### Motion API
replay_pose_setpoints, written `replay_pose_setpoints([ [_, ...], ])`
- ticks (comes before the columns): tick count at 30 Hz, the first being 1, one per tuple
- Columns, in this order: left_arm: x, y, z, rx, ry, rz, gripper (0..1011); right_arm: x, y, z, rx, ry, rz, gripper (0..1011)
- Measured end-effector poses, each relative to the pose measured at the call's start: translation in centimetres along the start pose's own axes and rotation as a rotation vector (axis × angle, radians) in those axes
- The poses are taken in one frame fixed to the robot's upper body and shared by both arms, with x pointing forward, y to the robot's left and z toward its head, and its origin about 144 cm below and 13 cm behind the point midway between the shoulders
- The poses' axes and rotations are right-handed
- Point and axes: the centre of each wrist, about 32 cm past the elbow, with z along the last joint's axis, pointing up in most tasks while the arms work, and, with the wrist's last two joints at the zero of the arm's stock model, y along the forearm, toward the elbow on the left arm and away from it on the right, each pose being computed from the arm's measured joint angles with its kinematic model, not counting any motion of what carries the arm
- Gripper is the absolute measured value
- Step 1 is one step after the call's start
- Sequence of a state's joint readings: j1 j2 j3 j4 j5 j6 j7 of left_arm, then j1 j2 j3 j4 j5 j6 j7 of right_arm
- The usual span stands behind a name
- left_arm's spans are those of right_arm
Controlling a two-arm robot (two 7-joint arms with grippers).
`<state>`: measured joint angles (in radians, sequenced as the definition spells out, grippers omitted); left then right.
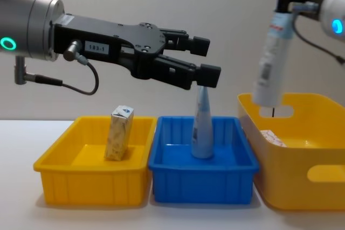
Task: Bimanual collaborative sorting of washing and personal care products
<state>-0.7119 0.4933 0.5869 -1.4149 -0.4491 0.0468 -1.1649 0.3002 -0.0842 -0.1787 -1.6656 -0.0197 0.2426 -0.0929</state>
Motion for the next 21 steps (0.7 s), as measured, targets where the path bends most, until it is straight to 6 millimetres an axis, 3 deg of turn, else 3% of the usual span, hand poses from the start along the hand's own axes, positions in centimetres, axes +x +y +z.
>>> replay_pose_setpoints([
  [12,0.0,0.0,0.0,0.0,0.0,0.0,1001,3.4,0.1,0.3,0.022,-0.024,-0.071,0],
  [21,0.0,0.0,0.0,0.0,0.0,0.0,1001,5.6,0.3,-0.9,-0.01,-0.063,-0.13,0],
])
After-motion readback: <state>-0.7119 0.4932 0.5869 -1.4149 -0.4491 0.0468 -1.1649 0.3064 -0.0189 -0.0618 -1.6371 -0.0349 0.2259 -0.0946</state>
